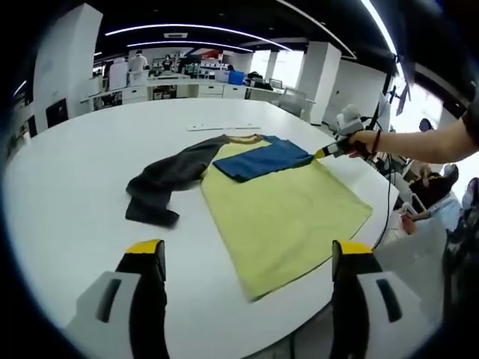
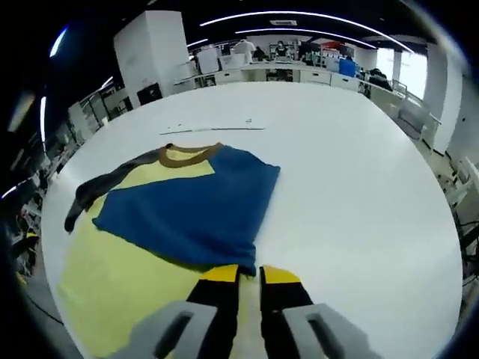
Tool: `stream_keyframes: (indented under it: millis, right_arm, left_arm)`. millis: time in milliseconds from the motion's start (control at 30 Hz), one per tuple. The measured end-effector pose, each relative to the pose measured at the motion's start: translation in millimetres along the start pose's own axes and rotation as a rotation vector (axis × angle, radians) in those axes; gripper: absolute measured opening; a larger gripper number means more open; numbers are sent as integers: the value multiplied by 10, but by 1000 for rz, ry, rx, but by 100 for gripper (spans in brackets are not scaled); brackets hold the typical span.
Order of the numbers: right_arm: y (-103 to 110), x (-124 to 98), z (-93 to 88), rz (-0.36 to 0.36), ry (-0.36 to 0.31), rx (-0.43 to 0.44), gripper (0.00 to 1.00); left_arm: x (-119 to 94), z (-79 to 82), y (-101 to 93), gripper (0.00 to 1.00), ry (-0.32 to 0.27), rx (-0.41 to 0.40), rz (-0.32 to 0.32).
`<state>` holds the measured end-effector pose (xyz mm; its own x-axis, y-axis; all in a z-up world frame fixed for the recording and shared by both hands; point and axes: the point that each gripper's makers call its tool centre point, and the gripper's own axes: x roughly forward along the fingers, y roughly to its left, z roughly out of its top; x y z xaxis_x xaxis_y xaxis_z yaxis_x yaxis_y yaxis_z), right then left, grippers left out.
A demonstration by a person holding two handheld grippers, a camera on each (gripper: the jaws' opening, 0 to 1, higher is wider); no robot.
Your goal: Fold the garment on the visible template until the final outline fits inside the template.
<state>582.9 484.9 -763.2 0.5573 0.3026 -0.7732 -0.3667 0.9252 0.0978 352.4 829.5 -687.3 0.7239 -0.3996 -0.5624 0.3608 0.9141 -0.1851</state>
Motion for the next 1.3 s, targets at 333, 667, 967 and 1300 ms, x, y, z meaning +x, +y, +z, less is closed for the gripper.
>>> stream_keyframes:
  millis: [333, 667, 967, 1300]
  right_arm:
    - [103, 5, -118, -21, -3, 10, 0]
    - [28, -15, -100, -40, 20, -64, 0]
    - [-89, -22, -94, -29, 33, -57, 0]
    - [-207, -23, -89, -8, 40, -61, 0]
  left_arm:
    - [-27, -14, 29, 88, 0, -3, 9]
    - [-21, -35, 84, 88, 16, 13, 34]
    - [-16, -14, 155, 87, 16, 13, 54]
    - [10, -22, 217, 86, 27, 14, 75]
